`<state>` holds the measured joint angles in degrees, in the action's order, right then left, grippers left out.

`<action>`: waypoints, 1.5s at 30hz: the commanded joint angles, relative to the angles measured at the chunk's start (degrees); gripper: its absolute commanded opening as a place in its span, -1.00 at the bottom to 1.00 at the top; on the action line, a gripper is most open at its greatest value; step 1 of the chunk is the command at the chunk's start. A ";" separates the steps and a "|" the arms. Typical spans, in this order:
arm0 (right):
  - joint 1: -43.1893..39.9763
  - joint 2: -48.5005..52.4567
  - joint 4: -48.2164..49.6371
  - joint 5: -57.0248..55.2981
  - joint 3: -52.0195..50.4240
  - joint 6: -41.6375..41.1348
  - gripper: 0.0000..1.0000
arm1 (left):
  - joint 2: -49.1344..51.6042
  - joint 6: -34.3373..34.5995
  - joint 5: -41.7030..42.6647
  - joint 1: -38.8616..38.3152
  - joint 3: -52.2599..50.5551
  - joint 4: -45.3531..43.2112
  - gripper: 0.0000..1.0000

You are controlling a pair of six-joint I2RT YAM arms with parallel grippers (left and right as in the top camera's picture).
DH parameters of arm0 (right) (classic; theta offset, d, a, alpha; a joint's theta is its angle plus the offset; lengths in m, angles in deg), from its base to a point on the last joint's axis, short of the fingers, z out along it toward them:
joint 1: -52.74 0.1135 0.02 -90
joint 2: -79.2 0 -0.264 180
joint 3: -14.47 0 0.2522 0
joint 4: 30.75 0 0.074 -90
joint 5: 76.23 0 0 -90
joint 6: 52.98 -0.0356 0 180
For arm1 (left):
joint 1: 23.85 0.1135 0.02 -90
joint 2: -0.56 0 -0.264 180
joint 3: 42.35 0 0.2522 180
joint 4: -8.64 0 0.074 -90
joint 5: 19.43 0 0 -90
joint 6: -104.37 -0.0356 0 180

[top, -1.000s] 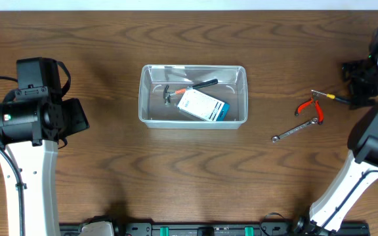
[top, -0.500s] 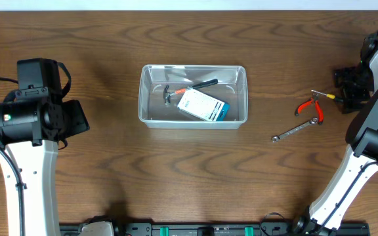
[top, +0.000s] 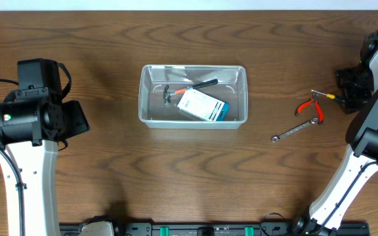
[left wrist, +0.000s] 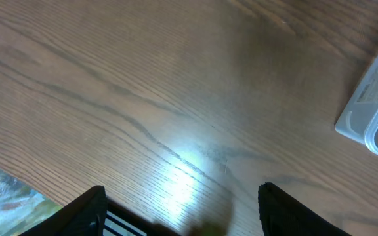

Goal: Pack container
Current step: 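Lower the right gripper and grasp the screwdriver's black handle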

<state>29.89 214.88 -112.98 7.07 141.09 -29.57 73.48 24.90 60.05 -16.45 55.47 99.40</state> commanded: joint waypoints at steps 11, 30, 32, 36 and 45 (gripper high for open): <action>0.00 4.72 -1.57 0.74 -0.17 -0.22 0.95 | -0.07 0.76 -0.44 0.24 0.31 0.55 0.33; 0.00 4.72 -2.49 2.67 -0.17 0.02 0.18 | -0.07 0.76 -0.44 0.24 0.31 0.57 0.33; 0.02 4.72 -2.51 2.69 -0.17 0.02 0.06 | -0.07 0.76 -0.44 0.24 0.31 0.59 0.33; 0.02 4.72 -2.54 2.99 -0.17 0.02 -0.14 | -0.07 0.74 -0.44 0.24 0.31 0.59 0.33; 0.02 4.72 -2.49 3.78 -0.17 0.02 -0.46 | -0.07 0.74 -0.44 0.24 0.31 0.59 0.33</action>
<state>29.89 217.09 -115.19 10.83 141.44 -29.55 73.48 24.92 60.05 -16.45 55.47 99.77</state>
